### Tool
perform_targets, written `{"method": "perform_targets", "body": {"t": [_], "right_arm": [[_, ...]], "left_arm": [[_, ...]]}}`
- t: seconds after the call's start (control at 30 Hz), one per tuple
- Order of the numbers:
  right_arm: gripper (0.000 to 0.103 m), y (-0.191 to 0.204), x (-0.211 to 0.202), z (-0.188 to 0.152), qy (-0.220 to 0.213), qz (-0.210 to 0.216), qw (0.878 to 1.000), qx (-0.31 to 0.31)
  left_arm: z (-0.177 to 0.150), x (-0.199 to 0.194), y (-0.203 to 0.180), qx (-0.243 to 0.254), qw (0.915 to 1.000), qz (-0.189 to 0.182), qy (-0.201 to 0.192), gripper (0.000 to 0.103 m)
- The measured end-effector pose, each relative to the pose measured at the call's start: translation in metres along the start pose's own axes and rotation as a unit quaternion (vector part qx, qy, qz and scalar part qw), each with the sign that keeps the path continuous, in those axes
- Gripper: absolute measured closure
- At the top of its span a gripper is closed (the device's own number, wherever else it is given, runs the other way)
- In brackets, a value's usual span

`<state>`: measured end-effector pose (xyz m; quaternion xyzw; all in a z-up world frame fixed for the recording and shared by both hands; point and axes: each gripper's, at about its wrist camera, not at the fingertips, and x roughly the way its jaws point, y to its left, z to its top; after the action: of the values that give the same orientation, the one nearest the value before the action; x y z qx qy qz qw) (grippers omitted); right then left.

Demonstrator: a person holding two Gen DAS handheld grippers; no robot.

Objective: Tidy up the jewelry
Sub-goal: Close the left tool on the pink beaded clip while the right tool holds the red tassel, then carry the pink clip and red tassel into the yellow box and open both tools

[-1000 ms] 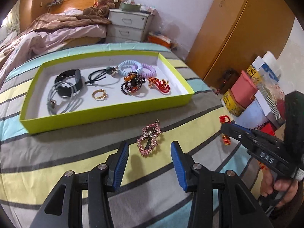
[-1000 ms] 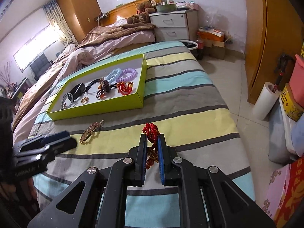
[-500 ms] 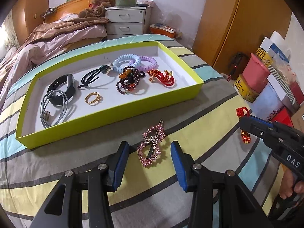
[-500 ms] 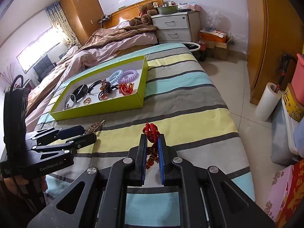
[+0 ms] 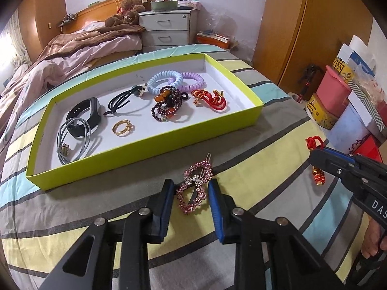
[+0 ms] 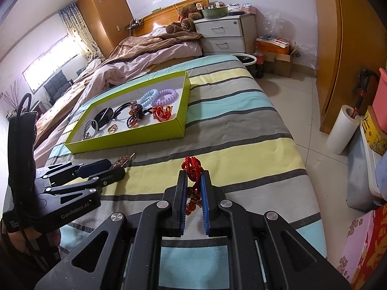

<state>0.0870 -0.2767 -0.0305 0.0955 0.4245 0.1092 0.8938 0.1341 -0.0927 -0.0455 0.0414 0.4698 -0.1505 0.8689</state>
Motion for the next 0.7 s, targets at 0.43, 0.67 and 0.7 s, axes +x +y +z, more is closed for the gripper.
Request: {"method": "perform_targets", "body": {"t": [0.43,0.67,0.7], "right_arm": [[0.092,0.002,-0.001,0.000,-0.001,-0.003,1.000,-0.003],[0.092,0.015,-0.008,0.000,-0.010,0.003,1.000,-0.011],[0.092,0.017,-0.009,0.000,-0.011,0.004,1.000,-0.012]], "left_arm": [[-0.006,-0.014,0.006,-0.011,0.9998,-0.005,-0.015,0.079],[-0.009,-0.033,0.013,-0.021,0.9992,-0.003,-0.034,0.079],[-0.009,-0.037,0.015,-0.023,0.9991,-0.003,-0.037,0.079]]}}
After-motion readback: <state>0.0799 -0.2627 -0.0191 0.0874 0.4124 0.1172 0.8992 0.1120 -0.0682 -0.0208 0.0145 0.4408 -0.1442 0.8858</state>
